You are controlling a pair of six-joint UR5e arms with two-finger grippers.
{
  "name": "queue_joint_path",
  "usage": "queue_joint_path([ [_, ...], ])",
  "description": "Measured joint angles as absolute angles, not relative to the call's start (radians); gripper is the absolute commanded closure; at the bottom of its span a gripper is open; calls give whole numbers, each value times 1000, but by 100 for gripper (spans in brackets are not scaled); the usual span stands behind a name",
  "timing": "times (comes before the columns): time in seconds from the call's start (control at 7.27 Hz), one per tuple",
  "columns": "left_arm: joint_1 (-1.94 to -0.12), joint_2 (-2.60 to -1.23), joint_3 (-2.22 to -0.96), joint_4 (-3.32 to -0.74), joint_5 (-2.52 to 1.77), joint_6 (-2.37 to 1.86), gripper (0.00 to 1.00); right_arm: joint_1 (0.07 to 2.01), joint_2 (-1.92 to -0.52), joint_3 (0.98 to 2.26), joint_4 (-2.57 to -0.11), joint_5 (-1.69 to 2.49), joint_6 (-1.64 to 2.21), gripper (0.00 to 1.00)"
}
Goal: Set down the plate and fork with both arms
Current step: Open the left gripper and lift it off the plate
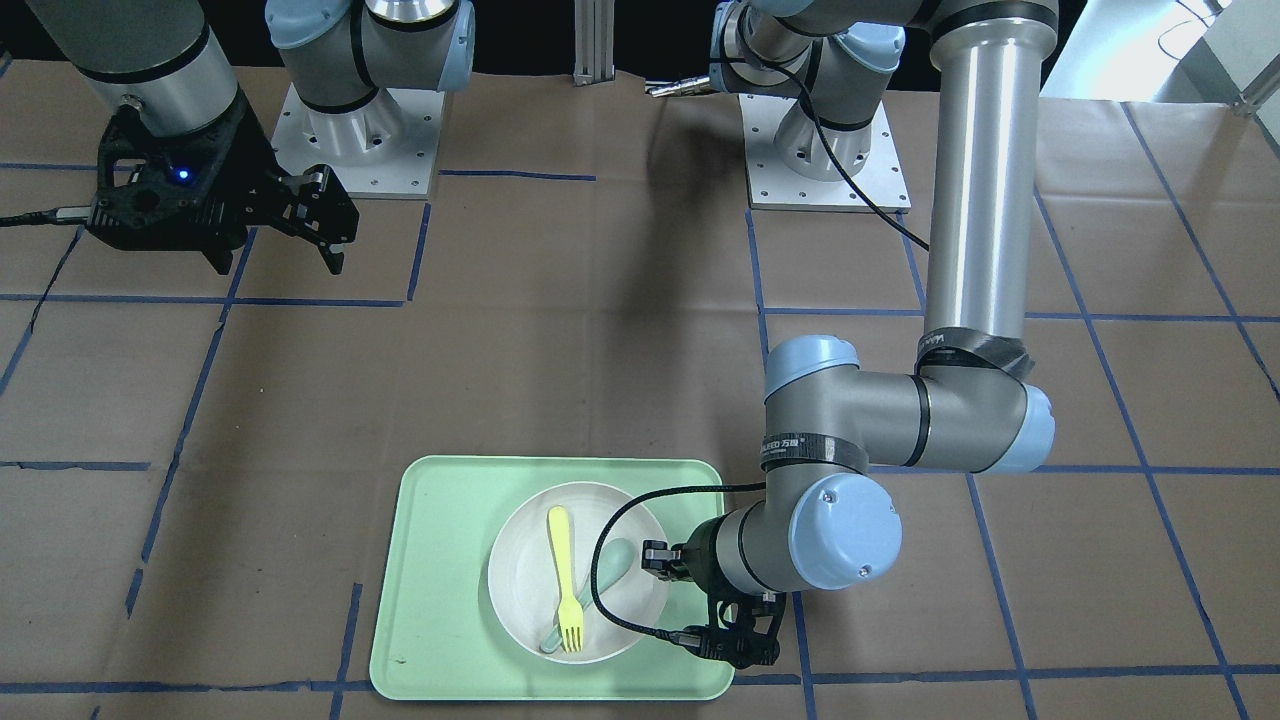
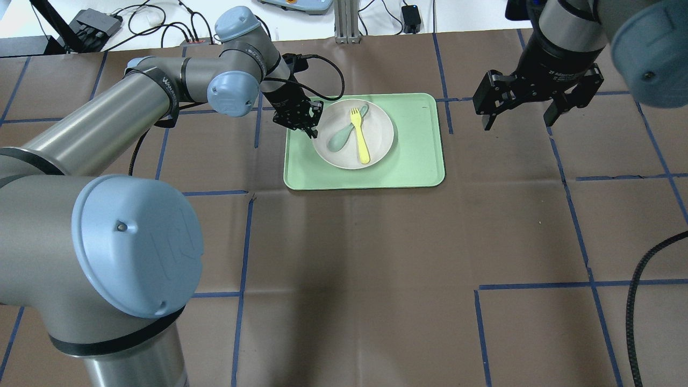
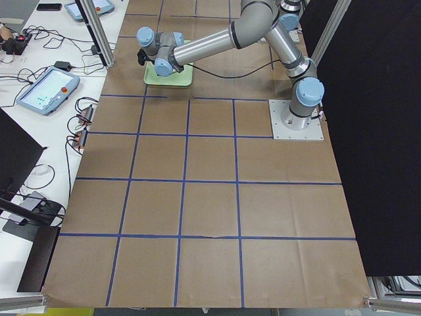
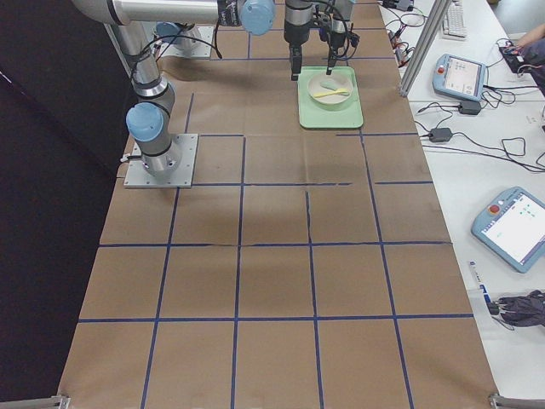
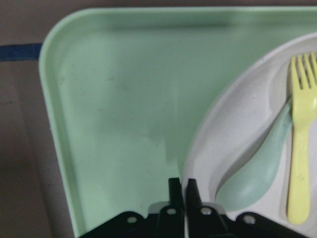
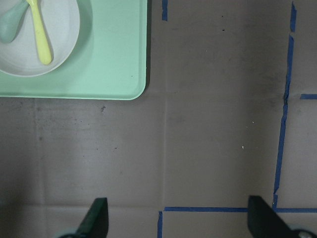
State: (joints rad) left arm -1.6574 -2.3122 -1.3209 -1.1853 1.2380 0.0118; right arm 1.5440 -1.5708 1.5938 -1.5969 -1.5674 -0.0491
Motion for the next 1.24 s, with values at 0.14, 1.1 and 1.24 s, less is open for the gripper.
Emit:
queue_joint_path([
  [0.14, -1657, -2311, -1323, -1186, 1239, 2, 43, 1544, -1571, 1594, -1597, -1567, -49, 0],
  [1.1, -1659, -2044, -1309, -1456, 1390, -17, 1, 1545, -1571, 1594, -1599, -1566, -49, 0],
  [1.24, -1660, -1952, -1308, -1558, 1438, -17, 1, 1546, -1571, 1594, -1602, -1564, -49, 0],
])
